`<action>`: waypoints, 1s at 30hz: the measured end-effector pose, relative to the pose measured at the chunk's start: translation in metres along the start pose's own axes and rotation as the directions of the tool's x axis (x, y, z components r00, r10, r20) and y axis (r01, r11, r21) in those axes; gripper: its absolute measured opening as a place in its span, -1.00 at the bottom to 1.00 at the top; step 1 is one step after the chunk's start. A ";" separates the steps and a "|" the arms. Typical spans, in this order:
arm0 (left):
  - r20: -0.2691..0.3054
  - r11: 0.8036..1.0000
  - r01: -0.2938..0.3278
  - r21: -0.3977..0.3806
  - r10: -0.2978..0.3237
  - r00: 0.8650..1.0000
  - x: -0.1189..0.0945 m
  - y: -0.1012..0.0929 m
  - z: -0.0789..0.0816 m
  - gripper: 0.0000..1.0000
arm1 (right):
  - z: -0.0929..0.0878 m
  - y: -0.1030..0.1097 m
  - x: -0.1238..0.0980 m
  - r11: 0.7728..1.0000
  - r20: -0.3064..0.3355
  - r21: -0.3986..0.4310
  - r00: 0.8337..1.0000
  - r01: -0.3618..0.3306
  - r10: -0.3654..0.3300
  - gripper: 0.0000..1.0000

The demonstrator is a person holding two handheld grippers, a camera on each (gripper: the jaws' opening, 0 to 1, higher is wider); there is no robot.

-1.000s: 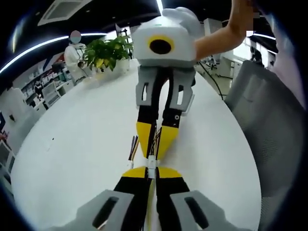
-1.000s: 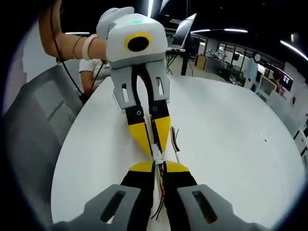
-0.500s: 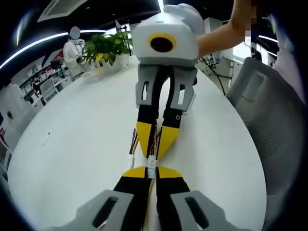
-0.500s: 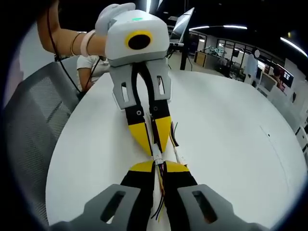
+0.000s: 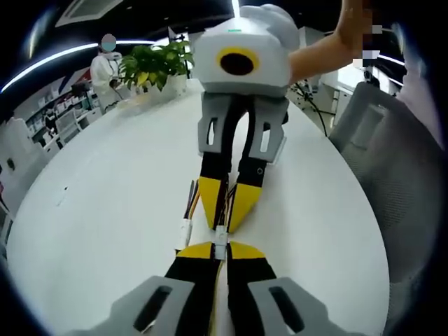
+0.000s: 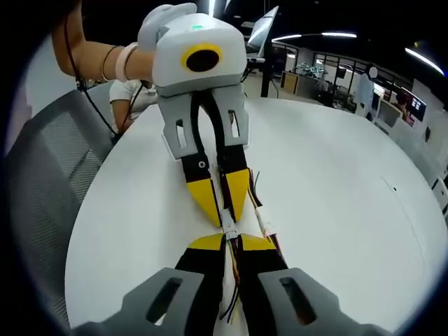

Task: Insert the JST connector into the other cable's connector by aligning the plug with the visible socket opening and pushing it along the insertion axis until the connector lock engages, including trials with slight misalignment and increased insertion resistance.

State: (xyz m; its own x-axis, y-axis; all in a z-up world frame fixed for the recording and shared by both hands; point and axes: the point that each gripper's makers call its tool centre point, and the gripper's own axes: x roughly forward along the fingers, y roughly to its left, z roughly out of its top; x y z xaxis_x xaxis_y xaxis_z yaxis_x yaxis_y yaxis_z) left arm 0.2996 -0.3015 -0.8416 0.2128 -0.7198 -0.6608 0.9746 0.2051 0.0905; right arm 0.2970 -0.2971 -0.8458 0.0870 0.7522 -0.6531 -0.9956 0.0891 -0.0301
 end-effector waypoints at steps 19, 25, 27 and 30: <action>-0.011 1.000 -0.007 0.009 0.007 1.000 0.001 0.001 -0.002 -1.00 | -0.001 0.000 0.001 1.000 0.010 0.001 1.000 0.008 -0.008 -0.94; -0.012 0.999 -0.029 0.024 0.029 0.999 0.002 0.004 -0.001 -1.00 | -0.002 -0.002 0.001 0.999 0.010 0.028 1.000 0.024 -0.025 -0.93; -0.017 0.999 -0.038 0.032 0.039 0.999 0.002 0.005 -0.001 -1.00 | -0.002 -0.004 0.001 0.999 0.010 0.026 0.999 0.033 -0.033 -0.93; -0.020 0.999 -0.038 0.035 0.039 0.999 0.001 0.004 -0.002 -1.00 | -0.003 -0.004 0.001 0.999 0.008 0.040 0.999 0.035 -0.036 -0.92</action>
State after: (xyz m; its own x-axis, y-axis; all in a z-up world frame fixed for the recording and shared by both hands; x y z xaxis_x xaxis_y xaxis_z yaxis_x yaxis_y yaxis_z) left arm 0.3036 -0.3002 -0.8436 0.2493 -0.6981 -0.6712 0.9675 0.2093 0.1417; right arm 0.3006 -0.2987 -0.8492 0.1227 0.7540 -0.6453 -0.9897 0.1416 -0.0227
